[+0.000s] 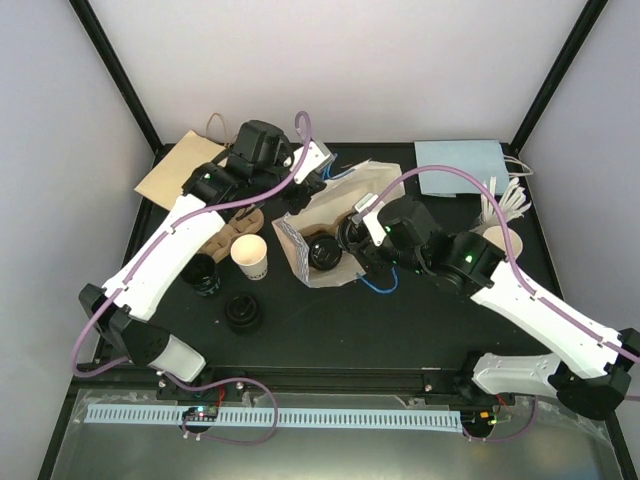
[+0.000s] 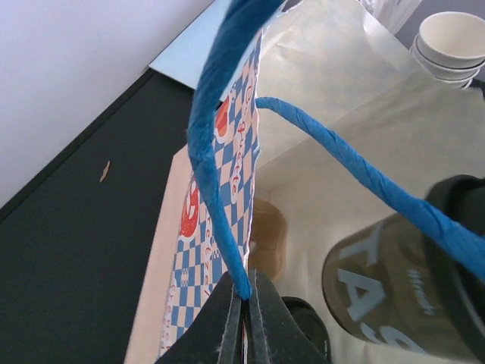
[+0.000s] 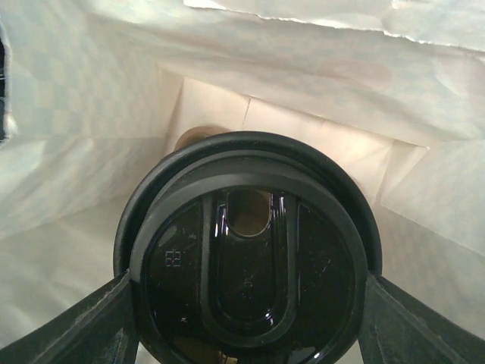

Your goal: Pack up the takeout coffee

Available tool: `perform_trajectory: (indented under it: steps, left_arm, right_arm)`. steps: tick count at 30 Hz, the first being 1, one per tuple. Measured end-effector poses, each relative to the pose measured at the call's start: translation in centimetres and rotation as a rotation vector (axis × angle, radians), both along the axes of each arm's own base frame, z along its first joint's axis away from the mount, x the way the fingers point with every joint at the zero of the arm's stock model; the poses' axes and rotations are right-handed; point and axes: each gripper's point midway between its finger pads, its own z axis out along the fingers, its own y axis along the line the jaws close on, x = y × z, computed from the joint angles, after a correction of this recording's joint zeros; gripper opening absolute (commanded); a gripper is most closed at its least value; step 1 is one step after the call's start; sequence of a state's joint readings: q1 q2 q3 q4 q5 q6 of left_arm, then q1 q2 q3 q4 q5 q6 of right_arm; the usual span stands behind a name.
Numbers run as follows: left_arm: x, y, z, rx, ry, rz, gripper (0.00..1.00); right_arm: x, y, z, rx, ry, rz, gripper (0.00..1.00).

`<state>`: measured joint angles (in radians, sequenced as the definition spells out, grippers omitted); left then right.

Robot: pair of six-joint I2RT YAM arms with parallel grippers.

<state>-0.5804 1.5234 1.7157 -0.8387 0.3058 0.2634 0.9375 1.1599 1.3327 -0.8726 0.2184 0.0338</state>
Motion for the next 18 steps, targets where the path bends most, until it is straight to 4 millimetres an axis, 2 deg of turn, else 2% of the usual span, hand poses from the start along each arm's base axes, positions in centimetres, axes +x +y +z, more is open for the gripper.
perform_trajectory:
  steps: [4,7,11,15,18]
  left_arm:
    - [-0.9,-0.1,1.0,-0.016,-0.043,-0.022,0.02]
    - [-1.6,0.0,1.4,-0.022,-0.068,-0.036,0.02]
    - [-2.5,-0.3,1.5,-0.02,-0.079,-0.063,0.01]
    - [-2.9,-0.6,1.2,-0.015,-0.08,-0.082,0.01]
    - [-3.3,-0.7,0.7,-0.009,-0.075,-0.09,0.02]
  right_arm:
    - [0.5,-0.1,-0.6,-0.025,-0.02,-0.016,0.65]
    - [0.4,-0.4,-2.0,-0.072,-0.033,-0.02,0.65]
    - [0.2,-1.2,-4.2,-0.143,-0.032,-0.025,0.65]
    - [0.0,-1.7,-4.6,-0.162,-0.04,-0.036,0.65]
    - [-0.9,-1.9,-5.4,-0.176,-0.04,-0.026,0.65]
